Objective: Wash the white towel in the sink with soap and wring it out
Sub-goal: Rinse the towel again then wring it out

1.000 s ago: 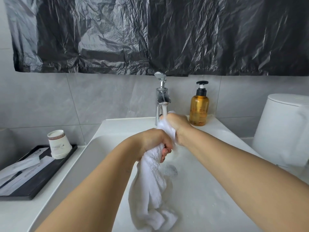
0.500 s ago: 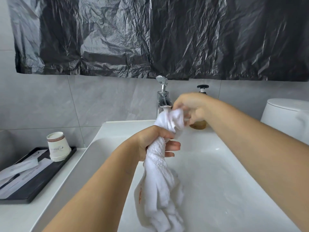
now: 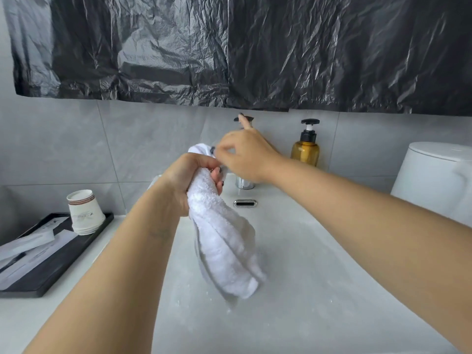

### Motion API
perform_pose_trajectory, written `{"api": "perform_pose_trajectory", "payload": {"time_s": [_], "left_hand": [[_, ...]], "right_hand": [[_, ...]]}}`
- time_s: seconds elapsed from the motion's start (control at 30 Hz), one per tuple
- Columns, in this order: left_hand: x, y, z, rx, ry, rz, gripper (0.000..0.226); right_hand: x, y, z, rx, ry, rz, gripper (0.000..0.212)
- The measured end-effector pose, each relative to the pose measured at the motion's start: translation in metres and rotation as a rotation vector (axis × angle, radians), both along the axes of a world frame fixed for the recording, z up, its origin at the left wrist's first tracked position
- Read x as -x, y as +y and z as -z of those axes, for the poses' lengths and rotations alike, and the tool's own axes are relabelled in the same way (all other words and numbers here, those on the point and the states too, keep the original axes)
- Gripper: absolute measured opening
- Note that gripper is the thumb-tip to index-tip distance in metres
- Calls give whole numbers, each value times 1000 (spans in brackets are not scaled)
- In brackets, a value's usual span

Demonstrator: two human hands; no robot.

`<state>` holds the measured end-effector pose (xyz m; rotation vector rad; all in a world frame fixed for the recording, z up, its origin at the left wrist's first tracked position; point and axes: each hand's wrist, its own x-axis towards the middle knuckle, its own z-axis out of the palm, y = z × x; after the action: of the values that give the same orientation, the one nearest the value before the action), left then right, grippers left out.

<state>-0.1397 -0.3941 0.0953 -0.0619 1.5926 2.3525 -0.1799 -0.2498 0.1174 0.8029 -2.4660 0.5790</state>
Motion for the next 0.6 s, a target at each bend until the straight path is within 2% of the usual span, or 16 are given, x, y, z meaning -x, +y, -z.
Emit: {"api": "perform_pose_trajectory", "payload": {"time_s": [0.1, 0.17, 0.3, 0.33, 0.37, 0.47, 0.53, 0.6], "left_hand": [[0, -5, -3, 135, 13, -36, 17], [-1, -6, -6, 174, 34, -75, 19], [-1, -9, -8, 171, 62, -190, 22], [0, -9, -8, 150, 64, -234, 21], [1, -9, -8, 120, 71, -282, 20], [8, -8, -4, 25, 103, -431, 17], [14, -10, -1, -9, 115, -504, 11], [22, -12, 1, -36, 121, -562, 5]], "right_hand": [[-17, 23, 18, 452, 141, -119, 24], [-28, 44, 34, 517, 226, -107, 26], [-48, 67, 88, 197, 339, -178, 31], [-50, 68, 102, 124, 303, -176, 33], [-52, 68, 115, 25, 195, -151, 37], [-52, 63, 138, -372, -336, 3, 53], [-49, 61, 144, -478, -455, 35, 45], [-50, 58, 141, -531, -454, 27, 44]]}}
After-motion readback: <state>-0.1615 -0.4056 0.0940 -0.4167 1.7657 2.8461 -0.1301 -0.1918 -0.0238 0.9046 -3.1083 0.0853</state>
